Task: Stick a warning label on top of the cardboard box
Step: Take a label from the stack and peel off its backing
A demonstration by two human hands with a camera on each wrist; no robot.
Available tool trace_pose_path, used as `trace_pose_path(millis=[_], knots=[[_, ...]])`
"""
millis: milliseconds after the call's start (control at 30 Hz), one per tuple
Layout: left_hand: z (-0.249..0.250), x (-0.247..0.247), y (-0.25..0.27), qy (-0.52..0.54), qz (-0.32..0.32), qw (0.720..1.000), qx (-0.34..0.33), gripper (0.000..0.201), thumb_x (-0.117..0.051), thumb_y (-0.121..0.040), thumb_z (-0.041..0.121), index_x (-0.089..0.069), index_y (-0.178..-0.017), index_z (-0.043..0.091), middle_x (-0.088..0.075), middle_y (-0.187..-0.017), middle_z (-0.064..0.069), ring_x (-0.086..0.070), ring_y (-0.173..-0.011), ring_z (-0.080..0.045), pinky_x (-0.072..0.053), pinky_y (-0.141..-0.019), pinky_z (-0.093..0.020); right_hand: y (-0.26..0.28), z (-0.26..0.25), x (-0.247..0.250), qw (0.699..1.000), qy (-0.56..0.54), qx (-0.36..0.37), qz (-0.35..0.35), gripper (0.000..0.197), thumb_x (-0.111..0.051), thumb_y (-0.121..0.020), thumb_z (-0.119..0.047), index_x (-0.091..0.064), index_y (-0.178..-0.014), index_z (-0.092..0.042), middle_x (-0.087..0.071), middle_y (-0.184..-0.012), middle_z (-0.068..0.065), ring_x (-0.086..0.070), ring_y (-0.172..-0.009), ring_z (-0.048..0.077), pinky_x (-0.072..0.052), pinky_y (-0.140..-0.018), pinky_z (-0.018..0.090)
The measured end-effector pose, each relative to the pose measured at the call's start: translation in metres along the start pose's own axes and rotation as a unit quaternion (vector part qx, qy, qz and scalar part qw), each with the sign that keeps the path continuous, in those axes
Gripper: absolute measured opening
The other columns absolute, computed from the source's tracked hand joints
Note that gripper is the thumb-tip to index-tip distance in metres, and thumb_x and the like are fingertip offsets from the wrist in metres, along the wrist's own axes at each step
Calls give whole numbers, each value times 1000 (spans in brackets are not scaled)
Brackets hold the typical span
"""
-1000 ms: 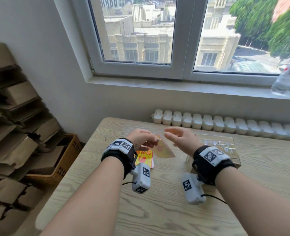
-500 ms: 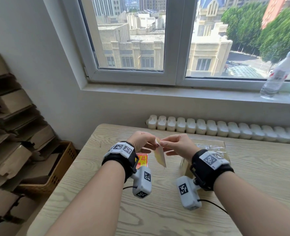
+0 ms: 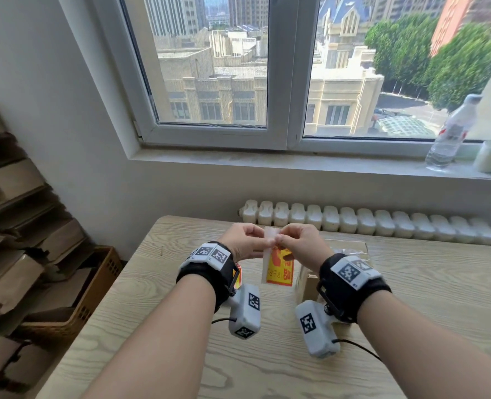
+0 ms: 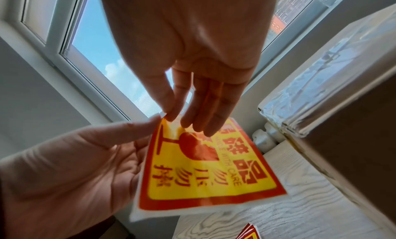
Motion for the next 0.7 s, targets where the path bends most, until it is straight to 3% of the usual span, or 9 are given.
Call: trace_pose_path(millis=[133, 267, 366, 466, 533, 633, 700], knots=[[-2, -3, 0, 4, 7, 1000, 2, 9, -67, -84, 0, -60, -80, 3, -65, -79, -12, -70, -52, -6, -60, -58, -20, 1, 3, 3, 998, -57, -26, 5, 20, -55, -92, -14, -60, -73, -14, -64, -76, 6, -64, -82, 23, -57, -80, 47], [-1, -2, 2, 27, 17, 999, -4, 5, -66, -85, 0, -61, -88, 0, -66, -81, -13, -71, -59, -13, -60, -57, -20, 5, 2, 4, 997, -70, -17, -3, 24, -66, -85, -31, -66, -88, -8, -70, -86, 10, -69, -84, 23, -60, -75, 40], [-2, -1, 2, 43, 24, 999, -6, 6, -64, -86, -2, -59, -85, 0, -65, -79, -14, -70, -53, -10, -59, -53, -20, 5, 4, 4, 999, -49, -7, 0, 14, -75, -78, -20, -65, -81, -11, -67, -79, 4, -66, -76, 19, -57, -65, 32], [-10, 4, -1, 33, 35, 999, 6, 13, -62, -87, -3, -57, -77, 4, -64, -75, -12, -68, -51, -10, -59, -54, -21, 3, 12, 3, 998, -56, -33, 7, 13, -69, -82, -9, -62, -73, -14, -64, -74, 2, -63, -78, 21, -57, -72, 38], [-21, 13, -4, 20, 55, 998, 26, 17, -62, -87, -1, -56, -73, 7, -63, -74, -9, -65, -54, -11, -59, -55, -23, 3, 19, 3, 997, -49, -50, 13, 15, -66, -85, -10, -62, -71, -14, -64, -74, 2, -63, -78, 22, -57, -76, 41], [-46, 39, -4, -29, 120, 989, 75, 22, -64, -87, 5, -53, -70, 14, -59, -70, -5, -57, -59, -13, -52, -47, -20, 3, 31, 5, 997, -29, -69, 32, 12, -65, -86, -13, -63, -74, -15, -66, -78, 3, -64, -79, 21, -56, -64, 31], [-69, 61, -3, -74, 171, 976, 110, 24, -67, -85, 7, -53, -66, 15, -54, -64, -3, -50, -56, -14, -46, -42, -20, 3, 38, 6, 996, -6, -75, 46, 13, -65, -85, -15, -64, -73, -18, -67, -81, 4, -64, -79, 21, -55, -62, 31]])
Point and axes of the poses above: each hand's wrist, its own y-axis away from the middle knuckle, its own x-axis out of the back of the hand, z = x × y, the point moved 6 cm from there along -y, towards the middle knuckle
